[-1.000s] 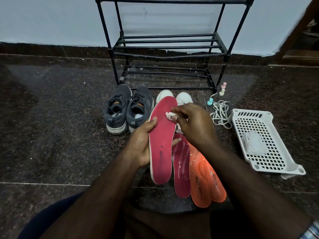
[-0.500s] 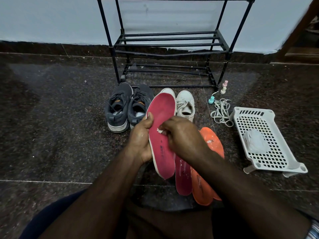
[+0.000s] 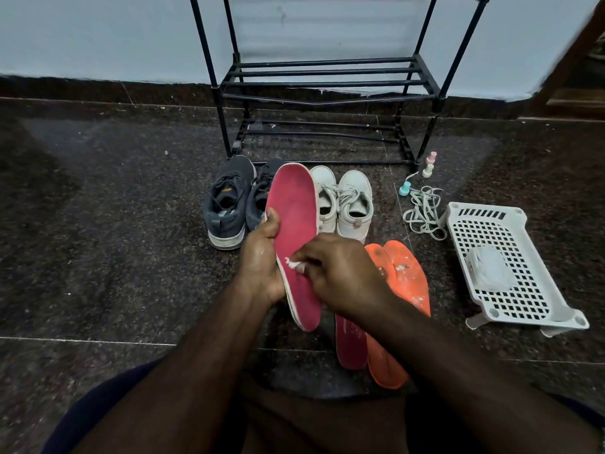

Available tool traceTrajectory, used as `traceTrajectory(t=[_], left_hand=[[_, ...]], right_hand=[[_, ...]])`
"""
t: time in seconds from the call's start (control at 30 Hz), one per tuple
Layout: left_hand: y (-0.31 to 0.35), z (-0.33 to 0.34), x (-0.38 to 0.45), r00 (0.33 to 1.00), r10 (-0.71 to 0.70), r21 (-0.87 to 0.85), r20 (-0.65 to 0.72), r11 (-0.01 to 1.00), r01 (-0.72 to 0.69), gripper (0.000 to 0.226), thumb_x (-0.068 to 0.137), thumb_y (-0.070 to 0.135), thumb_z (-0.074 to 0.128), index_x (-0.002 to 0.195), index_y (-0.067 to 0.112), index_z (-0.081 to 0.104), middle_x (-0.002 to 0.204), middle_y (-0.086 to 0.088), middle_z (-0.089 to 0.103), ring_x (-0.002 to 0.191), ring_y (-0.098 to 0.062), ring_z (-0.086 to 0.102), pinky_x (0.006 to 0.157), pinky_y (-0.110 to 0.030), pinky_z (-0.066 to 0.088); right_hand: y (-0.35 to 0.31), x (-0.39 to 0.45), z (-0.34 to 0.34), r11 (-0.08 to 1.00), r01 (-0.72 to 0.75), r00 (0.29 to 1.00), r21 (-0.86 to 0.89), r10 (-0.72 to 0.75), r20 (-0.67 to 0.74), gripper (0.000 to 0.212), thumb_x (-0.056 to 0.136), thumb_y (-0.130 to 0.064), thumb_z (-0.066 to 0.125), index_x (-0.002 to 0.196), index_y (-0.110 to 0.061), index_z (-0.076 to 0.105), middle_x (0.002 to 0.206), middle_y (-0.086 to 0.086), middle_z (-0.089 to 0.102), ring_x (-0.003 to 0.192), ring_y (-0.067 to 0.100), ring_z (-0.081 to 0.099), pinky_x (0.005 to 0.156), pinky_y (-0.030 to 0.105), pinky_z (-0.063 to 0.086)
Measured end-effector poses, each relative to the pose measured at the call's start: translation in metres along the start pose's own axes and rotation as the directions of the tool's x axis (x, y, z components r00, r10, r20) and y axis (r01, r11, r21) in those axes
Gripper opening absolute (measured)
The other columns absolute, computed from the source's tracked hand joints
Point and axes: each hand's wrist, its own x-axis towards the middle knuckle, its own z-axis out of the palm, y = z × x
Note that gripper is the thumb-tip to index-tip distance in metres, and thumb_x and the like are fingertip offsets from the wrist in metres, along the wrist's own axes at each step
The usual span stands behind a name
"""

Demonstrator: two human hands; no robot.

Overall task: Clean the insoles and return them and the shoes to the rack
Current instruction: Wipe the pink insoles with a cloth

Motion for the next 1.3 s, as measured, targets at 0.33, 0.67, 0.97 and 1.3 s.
traceTrajectory(t=[0.33, 0.67, 0.97, 1.3], left_hand=[[0.007, -0.001, -0.001, 0.999, 0.019, 0.012, 0.042, 1.0, -0.02, 0.067, 0.1, 0.057, 0.041, 0.136, 0.002, 0.054, 0.113, -0.022, 0.068, 0.106, -0.041, 0.065, 0.086, -0.06, 0.054], [-0.007, 0.0, 0.001, 0.986, -0.045, 0.085, 0.162, 0.996, 0.031, 0.052, 0.103, 0.037, 0.047, 0.142, 0.004, 0.05, 0.143, -0.027, 0.051, 0.133, -0.041, 0.049, 0.111, -0.067, 0.032], [-0.012, 0.0, 0.002, 0.982, -0.045, 0.079, 0.181, 0.996, 0.031, 0.047, 0.104, 0.037, 0.043, 0.143, 0.01, 0.05, 0.135, -0.019, 0.062, 0.123, -0.035, 0.06, 0.103, -0.066, 0.042], [-0.012, 0.003, 0.001, 0.992, -0.068, 0.033, 0.111, 0.997, 0.064, 0.049, 0.103, 0.044, 0.042, 0.111, 0.002, 0.063, 0.093, -0.016, 0.07, 0.086, -0.028, 0.07, 0.078, -0.04, 0.06]], right_hand=[[0.005, 0.007, -0.018, 0.644, -0.378, 0.91, 0.665, 0.392, 0.137, 0.009, 0.082, -0.006, 0.076, 0.09, -0.009, 0.074, 0.079, 0.006, 0.073, 0.066, 0.017, 0.065, 0.072, 0.039, 0.058], [0.009, 0.015, -0.024, 0.633, -0.312, 0.875, 0.708, 0.482, -0.046, 0.007, 0.085, -0.001, 0.07, 0.089, -0.007, 0.07, 0.073, 0.005, 0.071, 0.062, 0.012, 0.069, 0.052, 0.027, 0.053], [0.017, 0.02, -0.03, 0.946, -0.168, 0.947, 0.277, 0.233, -0.221, 0.027, 0.085, -0.001, 0.063, 0.103, -0.018, 0.074, 0.098, -0.003, 0.07, 0.08, 0.012, 0.069, 0.079, 0.03, 0.056], [0.0, 0.009, -0.008, 0.976, 0.081, 0.996, -0.201, -0.071, 0.056, 0.031, 0.075, -0.008, 0.049, 0.092, -0.01, 0.075, 0.086, 0.006, 0.068, 0.082, 0.027, 0.061, 0.075, 0.037, 0.05]])
